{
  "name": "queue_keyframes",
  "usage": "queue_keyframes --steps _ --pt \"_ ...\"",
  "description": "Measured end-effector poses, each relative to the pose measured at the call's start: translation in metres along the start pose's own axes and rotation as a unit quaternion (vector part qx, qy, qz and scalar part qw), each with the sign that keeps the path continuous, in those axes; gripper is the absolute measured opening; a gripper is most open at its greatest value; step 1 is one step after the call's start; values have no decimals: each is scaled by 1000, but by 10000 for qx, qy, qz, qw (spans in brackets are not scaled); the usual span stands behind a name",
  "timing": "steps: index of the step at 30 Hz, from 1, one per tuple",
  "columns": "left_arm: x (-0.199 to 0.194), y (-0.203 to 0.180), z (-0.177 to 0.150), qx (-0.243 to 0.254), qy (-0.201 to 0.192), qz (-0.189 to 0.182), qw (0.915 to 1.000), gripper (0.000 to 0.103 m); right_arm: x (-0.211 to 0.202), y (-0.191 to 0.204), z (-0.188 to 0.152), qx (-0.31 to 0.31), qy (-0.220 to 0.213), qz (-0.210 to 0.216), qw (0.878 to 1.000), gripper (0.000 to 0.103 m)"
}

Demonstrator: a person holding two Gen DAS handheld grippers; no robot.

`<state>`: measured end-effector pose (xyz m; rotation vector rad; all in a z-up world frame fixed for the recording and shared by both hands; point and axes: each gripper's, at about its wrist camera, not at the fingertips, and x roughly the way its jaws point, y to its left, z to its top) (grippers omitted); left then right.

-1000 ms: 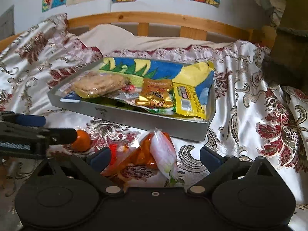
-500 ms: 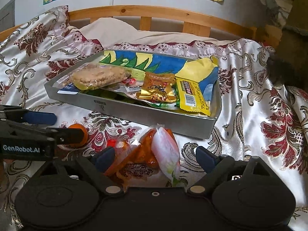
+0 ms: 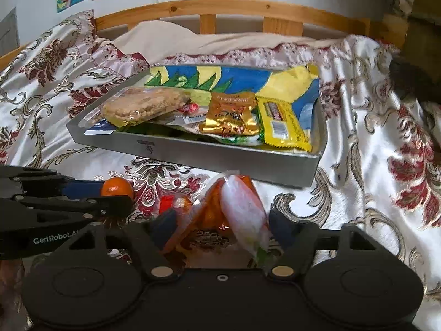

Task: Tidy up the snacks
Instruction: 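Close left gripper on the mandarin orange while right gripper closes on the orange-stick packet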

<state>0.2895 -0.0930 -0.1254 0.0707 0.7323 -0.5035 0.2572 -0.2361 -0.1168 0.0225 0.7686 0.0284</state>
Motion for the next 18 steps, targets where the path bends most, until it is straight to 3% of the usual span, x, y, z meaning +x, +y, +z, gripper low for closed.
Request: queue_keyframes --steps 11,18 --pt "-10 -3 9 -164 -4 194 9997 32 -4 8 7 70 110 -234 9996 63" --pt "-33 -11 23 -234 -408 32 9989 32 -25 1 11 587 8 -102 9982 63"
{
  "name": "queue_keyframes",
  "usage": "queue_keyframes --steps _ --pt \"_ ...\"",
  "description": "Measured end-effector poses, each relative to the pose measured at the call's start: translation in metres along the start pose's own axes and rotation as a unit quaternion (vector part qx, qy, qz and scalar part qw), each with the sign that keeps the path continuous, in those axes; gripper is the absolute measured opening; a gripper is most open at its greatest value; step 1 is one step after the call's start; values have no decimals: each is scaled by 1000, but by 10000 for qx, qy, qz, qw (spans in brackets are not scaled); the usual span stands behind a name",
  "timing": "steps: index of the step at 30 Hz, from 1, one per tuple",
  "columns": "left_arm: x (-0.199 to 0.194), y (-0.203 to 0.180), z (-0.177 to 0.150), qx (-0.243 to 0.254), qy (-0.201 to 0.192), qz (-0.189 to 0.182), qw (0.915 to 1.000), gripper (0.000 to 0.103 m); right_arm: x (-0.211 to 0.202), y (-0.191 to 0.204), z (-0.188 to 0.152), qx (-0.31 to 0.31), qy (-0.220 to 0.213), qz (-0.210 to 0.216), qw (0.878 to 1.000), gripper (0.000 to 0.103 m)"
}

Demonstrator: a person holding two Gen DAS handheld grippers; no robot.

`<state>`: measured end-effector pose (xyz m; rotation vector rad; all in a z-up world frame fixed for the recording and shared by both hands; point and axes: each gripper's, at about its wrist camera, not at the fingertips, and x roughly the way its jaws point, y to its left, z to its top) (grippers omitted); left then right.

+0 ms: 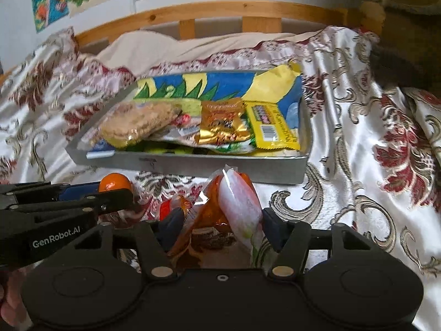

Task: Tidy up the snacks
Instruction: 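Close left gripper on the mandarin orange while right gripper closes on the orange-stick packet, then lift both held items and lower them into the tray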

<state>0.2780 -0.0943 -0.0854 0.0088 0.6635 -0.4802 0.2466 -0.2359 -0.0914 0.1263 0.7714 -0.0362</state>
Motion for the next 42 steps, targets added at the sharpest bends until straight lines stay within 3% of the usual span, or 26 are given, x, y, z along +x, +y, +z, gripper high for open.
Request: queue_keyframes --steps 6,13,19,26,32,42 --pt "-16 -8 12 53 -337 11 9994 32 -23 -8 5 126 -303 -71 9994 63" --pt "-20 -8 30 -90 -621 133 9979 33 -47 -20 10 77 -975 -144 9951 63" --pt "-9 -10 43 -38 -822 102 9966 33 -40 -36 19 516 -1182 -82 9916 63" --pt "4 -6 51 -130 -1051 128 9943 33 -34 -48 29 470 -1661 -308 9845 63" --pt "26 -1 55 -261 -1034 195 9941 33 -13 -54 39 358 -1700 -335 9842 63" --pt "56 0 44 -23 -852 165 9962 33 27 -42 48 206 -1592 -160 9869 63"
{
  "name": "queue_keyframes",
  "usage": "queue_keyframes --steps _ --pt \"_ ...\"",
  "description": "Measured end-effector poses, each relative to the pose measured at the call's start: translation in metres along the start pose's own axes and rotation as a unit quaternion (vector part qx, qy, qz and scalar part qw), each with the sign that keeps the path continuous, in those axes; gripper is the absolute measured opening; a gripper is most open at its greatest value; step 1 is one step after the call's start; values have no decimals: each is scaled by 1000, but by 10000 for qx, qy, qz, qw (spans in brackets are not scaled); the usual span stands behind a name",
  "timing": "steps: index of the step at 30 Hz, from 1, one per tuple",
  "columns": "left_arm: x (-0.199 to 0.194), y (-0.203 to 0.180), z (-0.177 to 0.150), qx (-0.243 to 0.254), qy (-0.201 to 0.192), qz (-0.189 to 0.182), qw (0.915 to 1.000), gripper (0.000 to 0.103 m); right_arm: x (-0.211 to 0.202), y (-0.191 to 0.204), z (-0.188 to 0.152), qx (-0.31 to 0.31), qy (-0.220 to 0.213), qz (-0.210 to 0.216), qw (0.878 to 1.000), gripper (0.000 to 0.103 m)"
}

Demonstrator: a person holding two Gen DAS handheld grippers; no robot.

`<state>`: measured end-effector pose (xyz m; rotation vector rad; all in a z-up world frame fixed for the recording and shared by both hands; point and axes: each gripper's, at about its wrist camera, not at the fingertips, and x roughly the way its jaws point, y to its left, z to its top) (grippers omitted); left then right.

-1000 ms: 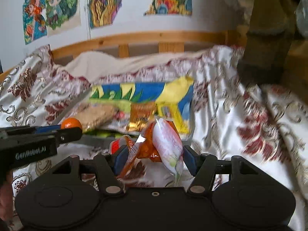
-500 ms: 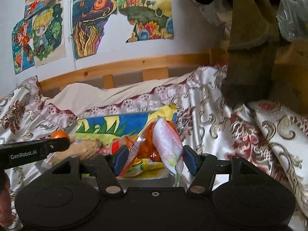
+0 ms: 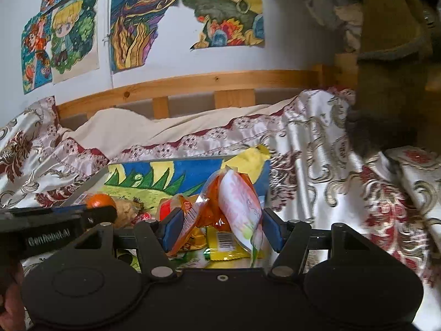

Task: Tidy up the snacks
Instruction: 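Lift both held items and lower them into the tray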

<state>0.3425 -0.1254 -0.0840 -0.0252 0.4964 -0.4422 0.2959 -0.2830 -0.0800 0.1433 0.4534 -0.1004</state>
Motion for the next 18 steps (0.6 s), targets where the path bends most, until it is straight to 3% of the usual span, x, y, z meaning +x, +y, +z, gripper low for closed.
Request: queue_keyframes --steps 8,18 --pt "6 -3 -7 144 -3 -59 9999 33 14 0 -5 7 151 -49 9999 64" --pt "13 -11 -14 308 268 -151 9991 33 18 -1 -10 5 291 -79 9995 66"
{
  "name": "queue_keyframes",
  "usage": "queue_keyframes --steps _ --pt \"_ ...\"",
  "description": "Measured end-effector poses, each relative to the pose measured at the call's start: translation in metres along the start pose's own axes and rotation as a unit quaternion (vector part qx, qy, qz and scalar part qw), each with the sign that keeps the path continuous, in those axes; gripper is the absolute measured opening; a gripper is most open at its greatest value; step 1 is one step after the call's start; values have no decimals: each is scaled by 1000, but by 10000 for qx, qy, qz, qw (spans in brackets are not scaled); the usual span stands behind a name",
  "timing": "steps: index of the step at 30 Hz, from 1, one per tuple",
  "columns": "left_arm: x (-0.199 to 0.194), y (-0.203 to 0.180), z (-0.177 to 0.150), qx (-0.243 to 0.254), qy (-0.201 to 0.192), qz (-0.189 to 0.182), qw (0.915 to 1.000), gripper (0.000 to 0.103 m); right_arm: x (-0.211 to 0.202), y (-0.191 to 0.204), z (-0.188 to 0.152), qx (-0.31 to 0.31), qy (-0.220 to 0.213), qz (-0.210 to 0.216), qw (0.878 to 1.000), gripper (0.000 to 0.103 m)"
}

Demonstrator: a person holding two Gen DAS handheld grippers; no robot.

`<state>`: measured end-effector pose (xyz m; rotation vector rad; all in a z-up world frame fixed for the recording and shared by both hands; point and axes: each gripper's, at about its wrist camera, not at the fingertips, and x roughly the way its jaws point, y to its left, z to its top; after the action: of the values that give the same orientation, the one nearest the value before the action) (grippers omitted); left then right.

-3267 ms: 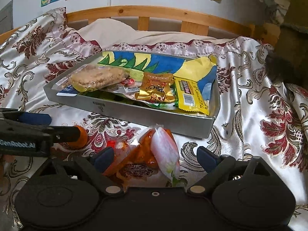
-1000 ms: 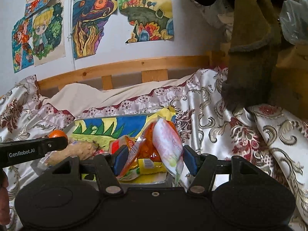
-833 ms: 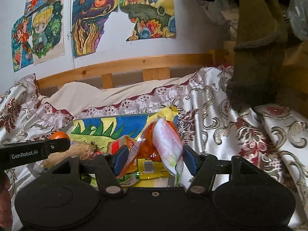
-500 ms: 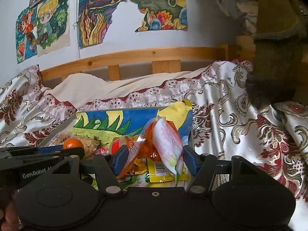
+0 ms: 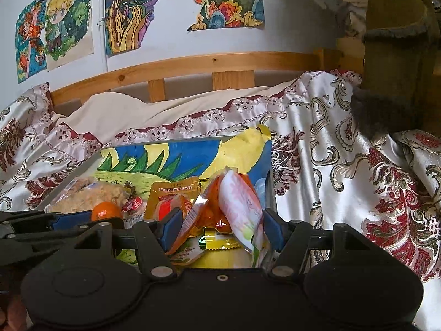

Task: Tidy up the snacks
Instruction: 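Lift both held items and lower them into the tray, then open both grippers to release the items in the tray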

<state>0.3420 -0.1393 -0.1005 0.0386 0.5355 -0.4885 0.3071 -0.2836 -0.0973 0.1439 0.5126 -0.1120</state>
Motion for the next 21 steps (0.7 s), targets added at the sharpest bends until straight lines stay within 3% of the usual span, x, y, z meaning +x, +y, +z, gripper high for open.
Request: queue_keyframes --steps 10,21 --pt "-2 5 2 -300 69 -114 9995 34 0 1 1 -49 11 46 10000 70" --pt "-26 2 12 -447 -146 -53 9989 56 -22 -7 17 190 -437 46 9989 80"
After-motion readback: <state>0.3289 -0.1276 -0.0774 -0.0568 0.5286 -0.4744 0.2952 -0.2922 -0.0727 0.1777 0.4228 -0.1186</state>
